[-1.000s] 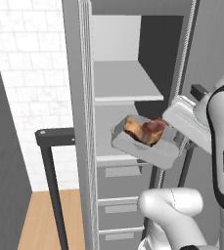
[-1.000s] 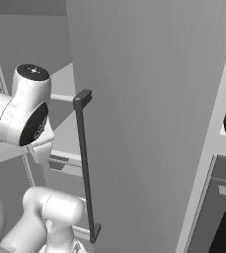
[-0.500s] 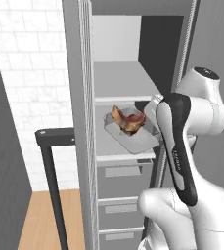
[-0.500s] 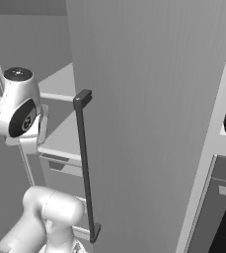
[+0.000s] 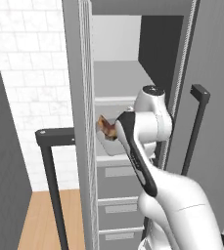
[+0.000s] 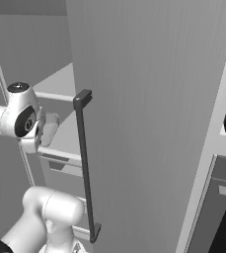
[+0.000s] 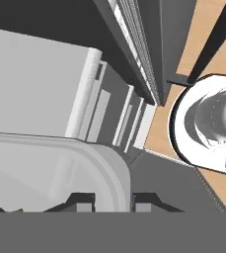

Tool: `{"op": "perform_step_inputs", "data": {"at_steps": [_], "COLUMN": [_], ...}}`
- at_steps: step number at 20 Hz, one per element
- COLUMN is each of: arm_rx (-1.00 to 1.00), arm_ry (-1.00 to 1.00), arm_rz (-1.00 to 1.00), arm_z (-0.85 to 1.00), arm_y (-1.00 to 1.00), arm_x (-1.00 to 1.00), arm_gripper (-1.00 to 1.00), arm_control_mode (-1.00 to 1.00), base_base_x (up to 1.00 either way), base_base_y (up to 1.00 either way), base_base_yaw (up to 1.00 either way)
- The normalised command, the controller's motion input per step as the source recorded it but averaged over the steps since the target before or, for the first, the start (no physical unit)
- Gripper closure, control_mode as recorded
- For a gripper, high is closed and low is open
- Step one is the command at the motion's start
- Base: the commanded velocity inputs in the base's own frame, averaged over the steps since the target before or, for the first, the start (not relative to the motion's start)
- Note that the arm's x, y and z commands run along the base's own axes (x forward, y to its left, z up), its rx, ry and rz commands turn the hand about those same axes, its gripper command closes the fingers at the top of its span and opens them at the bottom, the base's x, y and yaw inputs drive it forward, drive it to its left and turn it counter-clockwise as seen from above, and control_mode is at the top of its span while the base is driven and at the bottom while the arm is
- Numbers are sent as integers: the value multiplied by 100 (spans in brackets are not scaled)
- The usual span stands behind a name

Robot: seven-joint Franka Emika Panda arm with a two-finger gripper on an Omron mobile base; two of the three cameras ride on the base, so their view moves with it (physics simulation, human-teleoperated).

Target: Take the meat container that has the steak and place it on the second highest rack of the freezer. Then take the vegetable container that has the tomato and lemon and place it on the highest rack of the freezer.

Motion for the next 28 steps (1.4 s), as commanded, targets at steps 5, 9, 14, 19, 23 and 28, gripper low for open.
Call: {"op": "perform_step_inputs", "data": {"at_steps": [5,9,14,19,23,28], "arm_rx": [-2,0,0,-1,-1,-1], "arm_ry": [2,0,1,0,0,0], "arm_rz": [-14,-12,-10,-4,-4,-5], "arm_z": [-57,-55,-56,-64,-36,-29], "arm_y": [11,0,0,0,0,0], "arm_x": [99,97,90,41,55,39], "arm_gripper": [100,100,100,100,100,100], "arm_control_mode": [-100,-100,-100,-100,-100,-100], "base_base_x": [0,0,0,0,0,0], "base_base_y": [0,0,0,0,0,0], "base_base_yaw": [0,0,0,0,0,0]}}
